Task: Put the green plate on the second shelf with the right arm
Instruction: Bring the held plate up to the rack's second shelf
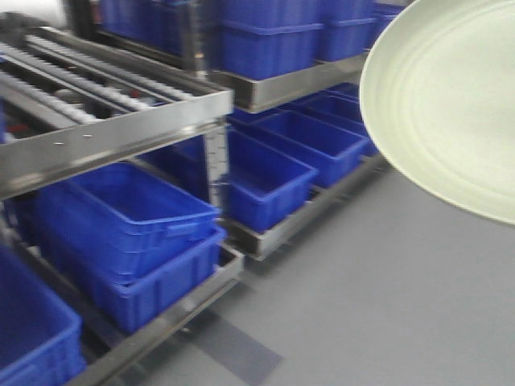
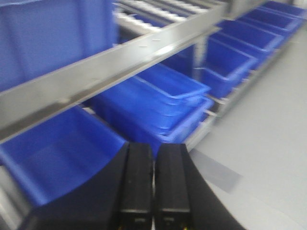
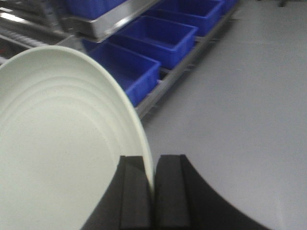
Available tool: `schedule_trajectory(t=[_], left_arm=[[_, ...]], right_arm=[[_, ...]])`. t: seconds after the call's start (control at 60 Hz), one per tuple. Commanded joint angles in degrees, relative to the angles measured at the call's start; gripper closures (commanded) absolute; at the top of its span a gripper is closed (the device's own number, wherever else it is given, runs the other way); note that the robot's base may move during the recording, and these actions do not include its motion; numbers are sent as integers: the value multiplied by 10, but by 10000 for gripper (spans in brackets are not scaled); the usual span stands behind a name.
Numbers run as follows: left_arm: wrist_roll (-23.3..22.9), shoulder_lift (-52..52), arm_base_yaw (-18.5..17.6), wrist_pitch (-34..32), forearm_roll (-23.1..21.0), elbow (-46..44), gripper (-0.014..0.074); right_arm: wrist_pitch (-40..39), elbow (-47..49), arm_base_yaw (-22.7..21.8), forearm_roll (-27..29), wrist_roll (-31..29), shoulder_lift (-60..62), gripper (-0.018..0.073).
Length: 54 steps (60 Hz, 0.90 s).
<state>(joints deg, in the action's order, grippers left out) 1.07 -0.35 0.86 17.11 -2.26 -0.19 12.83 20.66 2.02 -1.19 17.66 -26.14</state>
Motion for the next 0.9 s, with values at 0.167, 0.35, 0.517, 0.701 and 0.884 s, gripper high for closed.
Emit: schedule_trajectory(t=[0.167,0.35,0.517,0.701,0.884], left_arm=[[1,-12,0,-46,-1,23,473],[1,-12,0,-46,-1,23,473],[1,-12,0,-46,-1,23,473],[1,-12,0,-46,-1,23,473],[1,-12,0,-46,-1,23,473]], right_arm=[[-62,19,-3,-1,-1,-1,505],[-62,19,-3,-1,-1,-1,505],[-62,19,-3,-1,-1,-1,505],[-62,19,-3,-1,-1,-1,505],[-62,19,-3,-1,-1,-1,505]])
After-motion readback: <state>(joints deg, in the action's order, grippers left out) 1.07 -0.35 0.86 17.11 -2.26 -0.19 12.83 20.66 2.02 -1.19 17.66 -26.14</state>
